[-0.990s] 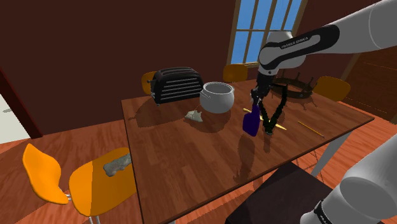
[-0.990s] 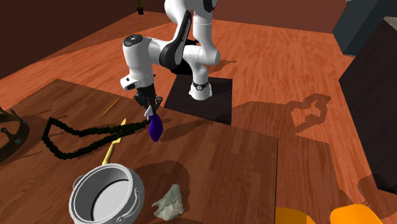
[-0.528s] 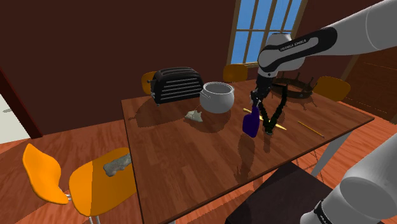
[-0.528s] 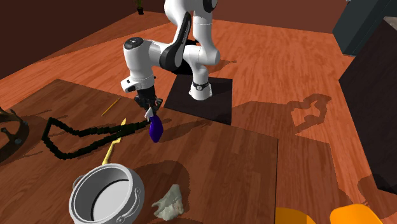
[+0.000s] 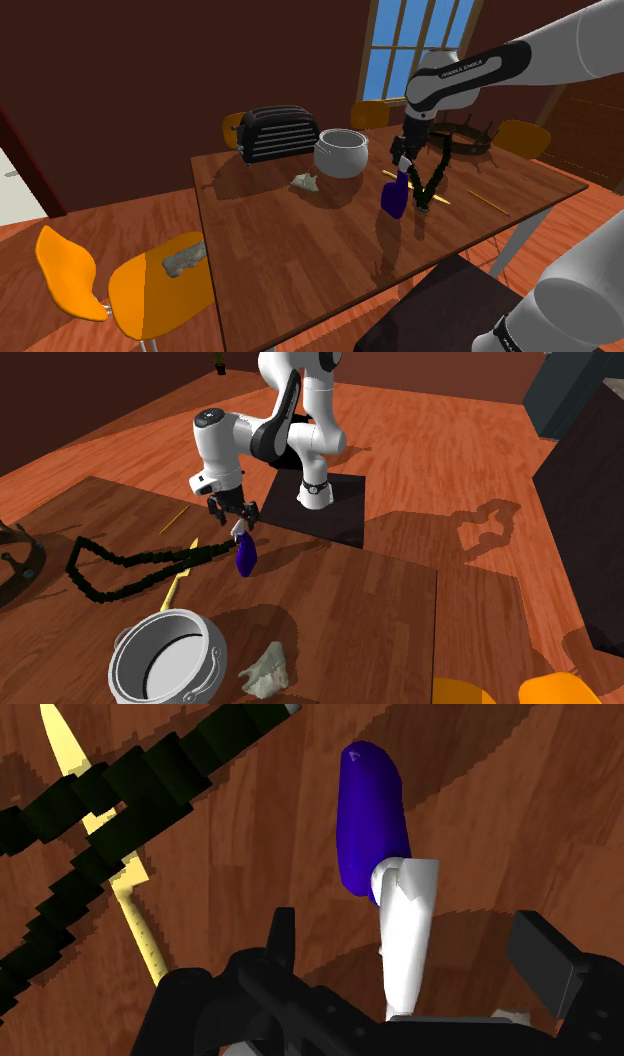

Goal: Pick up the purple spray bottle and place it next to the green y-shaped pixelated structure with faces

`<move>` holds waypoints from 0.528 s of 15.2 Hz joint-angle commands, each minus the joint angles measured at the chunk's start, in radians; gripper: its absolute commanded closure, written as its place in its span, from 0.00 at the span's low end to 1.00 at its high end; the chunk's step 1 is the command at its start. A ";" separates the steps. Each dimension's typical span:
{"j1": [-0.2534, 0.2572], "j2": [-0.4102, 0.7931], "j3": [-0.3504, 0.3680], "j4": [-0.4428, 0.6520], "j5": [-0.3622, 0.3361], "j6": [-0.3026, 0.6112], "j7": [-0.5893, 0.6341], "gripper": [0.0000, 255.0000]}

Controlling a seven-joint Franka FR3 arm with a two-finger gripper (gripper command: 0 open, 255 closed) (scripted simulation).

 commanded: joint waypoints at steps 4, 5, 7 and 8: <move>0.000 -0.042 0.003 0.072 -0.006 -0.114 0.004 0.00; 0.000 -0.042 0.003 0.072 -0.006 -0.114 0.004 0.00; 0.000 -0.042 0.003 0.072 -0.006 -0.114 0.004 0.00; 0.000 -0.042 0.003 0.072 -0.006 -0.114 0.004 0.00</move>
